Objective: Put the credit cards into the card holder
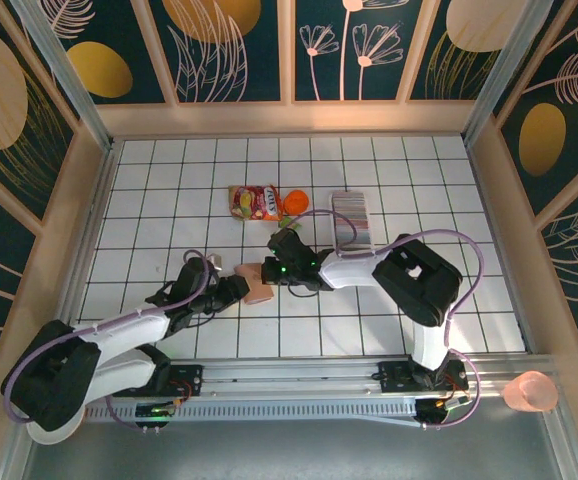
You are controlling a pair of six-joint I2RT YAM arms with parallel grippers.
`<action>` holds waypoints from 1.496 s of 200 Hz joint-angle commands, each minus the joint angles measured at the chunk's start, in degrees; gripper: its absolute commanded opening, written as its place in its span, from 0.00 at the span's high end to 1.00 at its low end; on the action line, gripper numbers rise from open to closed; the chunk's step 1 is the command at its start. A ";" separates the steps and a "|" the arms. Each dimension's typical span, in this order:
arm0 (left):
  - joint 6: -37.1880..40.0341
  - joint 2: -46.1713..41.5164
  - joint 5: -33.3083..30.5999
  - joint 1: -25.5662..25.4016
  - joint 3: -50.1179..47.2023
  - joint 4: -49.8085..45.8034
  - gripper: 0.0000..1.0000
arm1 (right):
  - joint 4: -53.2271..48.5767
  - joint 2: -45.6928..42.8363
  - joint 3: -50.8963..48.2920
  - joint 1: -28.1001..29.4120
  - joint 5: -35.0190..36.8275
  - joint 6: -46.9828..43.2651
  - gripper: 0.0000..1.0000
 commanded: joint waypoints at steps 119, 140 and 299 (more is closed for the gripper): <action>7.04 -6.78 -2.56 -0.47 7.61 -9.41 1.00 | 2.43 -19.66 -7.51 0.51 7.37 -1.82 0.74; 13.00 -9.29 -4.69 -0.50 12.42 -16.89 1.00 | 3.50 -27.24 -8.53 0.58 10.85 -6.31 0.58; 28.21 -11.86 -2.62 -0.51 23.94 -17.26 1.00 | -0.29 -26.37 0.02 -1.11 -0.69 -4.46 0.48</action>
